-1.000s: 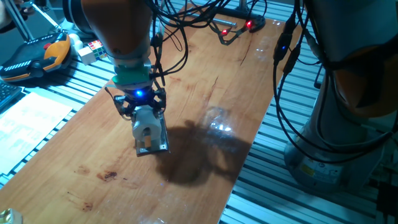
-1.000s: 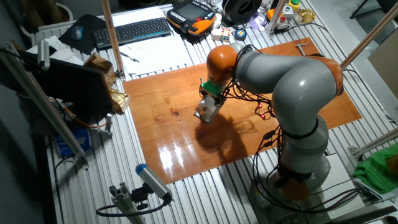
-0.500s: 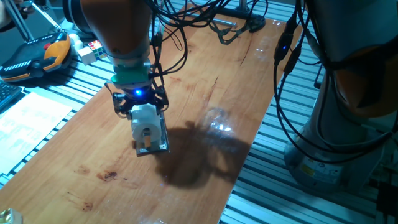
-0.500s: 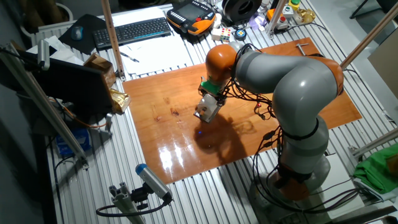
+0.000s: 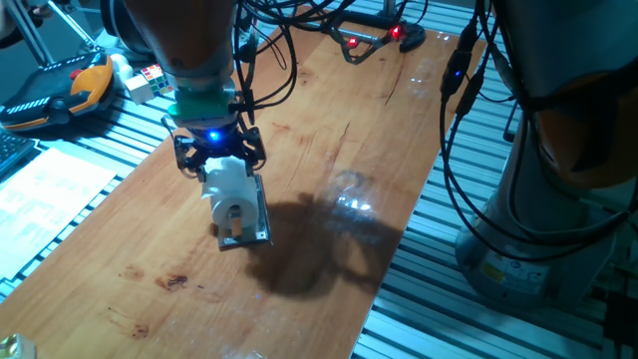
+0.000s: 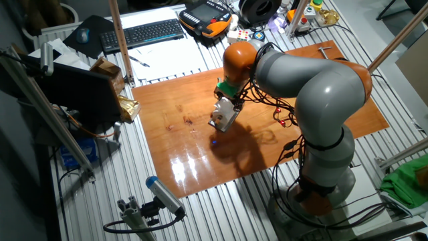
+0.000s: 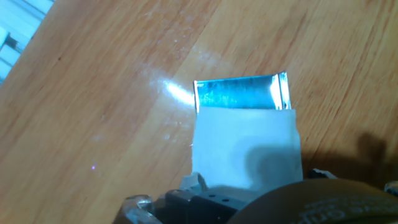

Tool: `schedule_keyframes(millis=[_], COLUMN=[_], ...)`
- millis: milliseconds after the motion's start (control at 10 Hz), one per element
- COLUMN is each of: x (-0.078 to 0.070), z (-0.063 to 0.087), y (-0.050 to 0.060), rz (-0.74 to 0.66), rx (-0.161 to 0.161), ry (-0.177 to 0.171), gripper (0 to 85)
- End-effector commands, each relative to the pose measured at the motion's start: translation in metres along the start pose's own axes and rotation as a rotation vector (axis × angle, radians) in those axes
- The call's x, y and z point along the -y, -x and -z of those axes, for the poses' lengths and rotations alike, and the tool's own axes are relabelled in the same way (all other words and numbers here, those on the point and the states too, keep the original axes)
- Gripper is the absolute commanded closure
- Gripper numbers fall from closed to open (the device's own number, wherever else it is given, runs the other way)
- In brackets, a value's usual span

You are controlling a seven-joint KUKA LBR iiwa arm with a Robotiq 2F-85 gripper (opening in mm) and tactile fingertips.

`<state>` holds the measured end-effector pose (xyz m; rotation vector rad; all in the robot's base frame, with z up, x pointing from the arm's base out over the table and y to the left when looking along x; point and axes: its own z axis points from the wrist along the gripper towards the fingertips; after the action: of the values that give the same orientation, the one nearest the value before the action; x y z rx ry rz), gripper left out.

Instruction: Put the toilet paper on its holder

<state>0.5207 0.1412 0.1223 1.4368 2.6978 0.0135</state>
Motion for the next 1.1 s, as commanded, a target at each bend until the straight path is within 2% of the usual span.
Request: schedule_keyframes(millis=[0,300,400,800,900,1000], x=[-0.001,-0.004,-0.003,-0.001,0.001,0.002], z=[0.002,0.008,0.01,0.021,0.026,0.031], y=[-0.002,-0.01,-0.01,-0.004,0.001,0.006], rz=[-0.003,-0.02,-0.02,-0.026,-0.03,-0.024], rx=[0.0,-0.001,0.002,0.0,-0.011,-0.006], ry=[0.001,0.002,0.0,-0.002,0.0,-0.006], gripper=[0.0,0.0,0.0,0.0,0.0,0.0])
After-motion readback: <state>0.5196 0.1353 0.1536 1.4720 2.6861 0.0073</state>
